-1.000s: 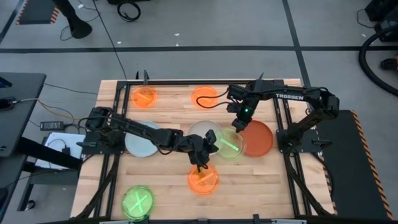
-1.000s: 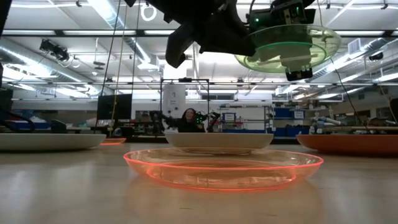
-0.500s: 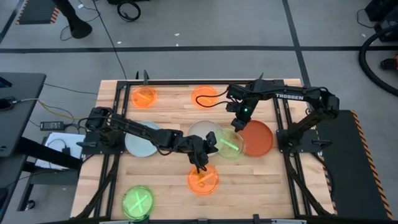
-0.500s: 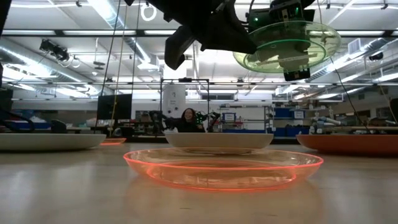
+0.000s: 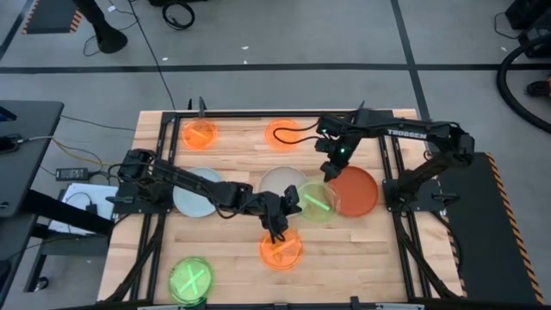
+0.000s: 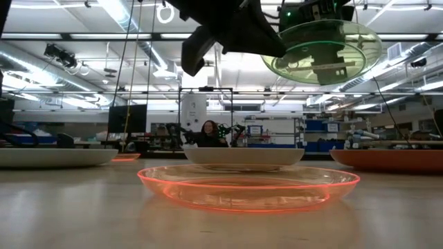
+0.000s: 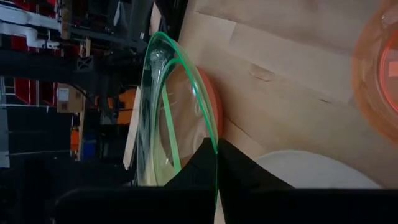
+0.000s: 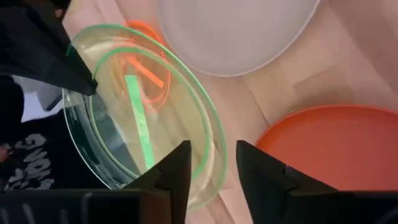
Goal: Stack plastic plates
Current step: Stack the right green plate on top of the left green plate
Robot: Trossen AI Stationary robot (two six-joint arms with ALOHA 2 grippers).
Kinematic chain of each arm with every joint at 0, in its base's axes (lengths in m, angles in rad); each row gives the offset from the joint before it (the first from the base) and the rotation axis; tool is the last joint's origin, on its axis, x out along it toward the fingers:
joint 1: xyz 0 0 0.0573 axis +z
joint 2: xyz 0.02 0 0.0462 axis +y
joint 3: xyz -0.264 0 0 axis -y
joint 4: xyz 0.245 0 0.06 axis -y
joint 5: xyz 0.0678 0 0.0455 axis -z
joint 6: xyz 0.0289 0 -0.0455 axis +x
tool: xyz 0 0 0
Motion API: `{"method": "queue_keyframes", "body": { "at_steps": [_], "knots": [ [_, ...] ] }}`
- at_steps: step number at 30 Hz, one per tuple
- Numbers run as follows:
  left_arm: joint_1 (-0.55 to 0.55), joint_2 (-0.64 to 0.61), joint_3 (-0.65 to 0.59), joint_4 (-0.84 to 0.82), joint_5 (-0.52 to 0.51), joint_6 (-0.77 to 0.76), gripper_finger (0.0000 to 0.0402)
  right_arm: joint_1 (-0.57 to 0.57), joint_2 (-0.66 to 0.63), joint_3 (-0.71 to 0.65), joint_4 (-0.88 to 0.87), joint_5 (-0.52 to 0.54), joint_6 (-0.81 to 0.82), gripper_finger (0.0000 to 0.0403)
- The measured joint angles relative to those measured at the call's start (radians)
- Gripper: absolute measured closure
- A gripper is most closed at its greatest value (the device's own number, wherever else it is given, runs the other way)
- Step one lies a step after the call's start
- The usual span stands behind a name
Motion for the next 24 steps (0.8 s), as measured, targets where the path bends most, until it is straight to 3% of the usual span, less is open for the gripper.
{"method": "queue_keyframes", "body": {
  "at_steps": [10,14,19,24],
  "knots": [
    [-0.062,-0.013,-0.001,-0.007,-0.16,0.023,0.0395,0.002,-0.205,0.0,-0.069,0.181,0.033,0.0245],
    [-0.106,-0.068,-0.001,-0.086,-0.193,-0.037,0.0395,0.028,-0.307,0.0,-0.077,0.273,0.072,0.0245],
    [-0.177,-0.179,-0.001,-0.347,-0.304,-0.255,0.0395,0.122,-0.419,0.0,-0.076,0.447,0.147,0.0245],
    [-0.317,-0.291,0.0,-0.612,-0.323,-0.659,0.0395,0.269,-0.487,-0.038,0.001,0.639,0.214,0.0245]
  ]
}}
